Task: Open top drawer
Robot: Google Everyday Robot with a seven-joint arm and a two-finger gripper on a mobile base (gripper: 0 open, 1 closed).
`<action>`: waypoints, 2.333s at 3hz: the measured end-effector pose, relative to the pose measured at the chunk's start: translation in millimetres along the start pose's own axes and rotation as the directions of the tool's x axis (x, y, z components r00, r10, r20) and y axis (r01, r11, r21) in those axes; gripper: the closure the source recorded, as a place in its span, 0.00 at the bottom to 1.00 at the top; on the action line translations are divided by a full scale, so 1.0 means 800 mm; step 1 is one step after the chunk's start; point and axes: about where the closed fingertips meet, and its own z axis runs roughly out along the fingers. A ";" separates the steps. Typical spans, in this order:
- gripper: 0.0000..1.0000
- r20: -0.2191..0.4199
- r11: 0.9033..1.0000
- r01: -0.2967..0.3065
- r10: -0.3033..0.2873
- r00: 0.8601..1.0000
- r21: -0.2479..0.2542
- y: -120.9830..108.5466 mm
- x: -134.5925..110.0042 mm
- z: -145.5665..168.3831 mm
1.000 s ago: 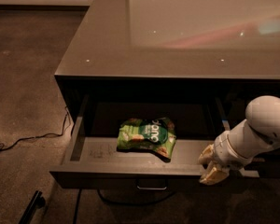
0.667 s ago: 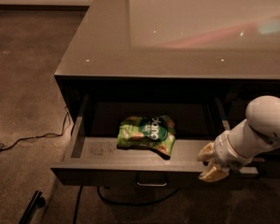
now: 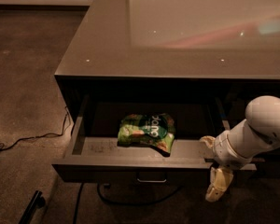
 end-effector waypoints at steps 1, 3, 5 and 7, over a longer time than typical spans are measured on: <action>0.00 0.011 0.999 0.035 -0.035 0.999 0.027 0.000 -0.010 -0.009; 0.00 0.009 0.980 0.141 -0.144 0.990 0.140 -0.013 -0.057 -0.052; 0.42 -0.013 0.964 0.166 -0.168 0.986 0.209 -0.028 -0.069 -0.072; 0.88 -0.024 0.958 0.169 -0.169 0.985 0.231 -0.056 -0.057 -0.062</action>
Offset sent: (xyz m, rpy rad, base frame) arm 0.0176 0.0268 0.0625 -0.0029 -0.2077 0.0907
